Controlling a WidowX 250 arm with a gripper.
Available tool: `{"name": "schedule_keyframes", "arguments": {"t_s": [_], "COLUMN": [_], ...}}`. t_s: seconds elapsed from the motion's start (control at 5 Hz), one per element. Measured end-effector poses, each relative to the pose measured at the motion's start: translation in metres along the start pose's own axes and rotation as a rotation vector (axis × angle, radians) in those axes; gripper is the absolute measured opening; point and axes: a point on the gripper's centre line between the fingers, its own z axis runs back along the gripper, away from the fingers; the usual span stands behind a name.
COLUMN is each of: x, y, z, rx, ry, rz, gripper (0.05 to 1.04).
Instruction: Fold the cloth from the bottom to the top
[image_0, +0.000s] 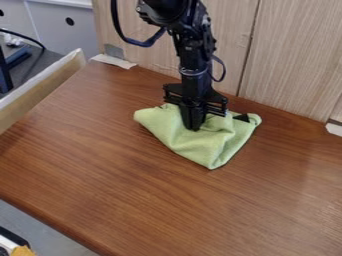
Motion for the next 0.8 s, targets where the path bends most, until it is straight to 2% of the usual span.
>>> {"name": "schedule_keyframes", "arguments": {"t_s": [0.2,0.6,0.8], "x": [-0.001,-0.01,-0.009], "y": [0.001,0.003,0.004], "z": [0.0,-0.003,0.011], "rx": [0.004,0.04,0.055], "ry": [0.017,0.048,0.028], "rz": [-0.001,0.014,0.019], "gripper": [0.283,0.844,1.003]}}
